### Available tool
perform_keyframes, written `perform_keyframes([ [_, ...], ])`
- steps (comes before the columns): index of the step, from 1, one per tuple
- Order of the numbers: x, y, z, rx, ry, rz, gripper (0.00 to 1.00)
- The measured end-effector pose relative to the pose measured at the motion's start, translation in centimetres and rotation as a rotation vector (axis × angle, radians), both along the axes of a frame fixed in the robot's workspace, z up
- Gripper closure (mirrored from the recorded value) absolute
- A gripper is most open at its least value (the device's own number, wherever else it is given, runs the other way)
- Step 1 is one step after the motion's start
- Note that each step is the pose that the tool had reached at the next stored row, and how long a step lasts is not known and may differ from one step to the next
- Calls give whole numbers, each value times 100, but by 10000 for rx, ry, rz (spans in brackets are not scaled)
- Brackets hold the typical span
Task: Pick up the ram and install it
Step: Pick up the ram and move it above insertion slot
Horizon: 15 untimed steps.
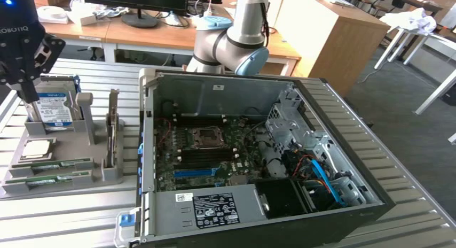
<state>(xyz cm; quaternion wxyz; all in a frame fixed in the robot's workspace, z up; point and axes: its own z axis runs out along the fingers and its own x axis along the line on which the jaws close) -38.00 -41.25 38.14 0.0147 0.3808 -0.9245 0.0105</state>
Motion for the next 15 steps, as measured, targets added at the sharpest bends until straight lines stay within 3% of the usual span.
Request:
perform_keyframes([
  [15,0,0,-2,-127,1,2715,90],
])
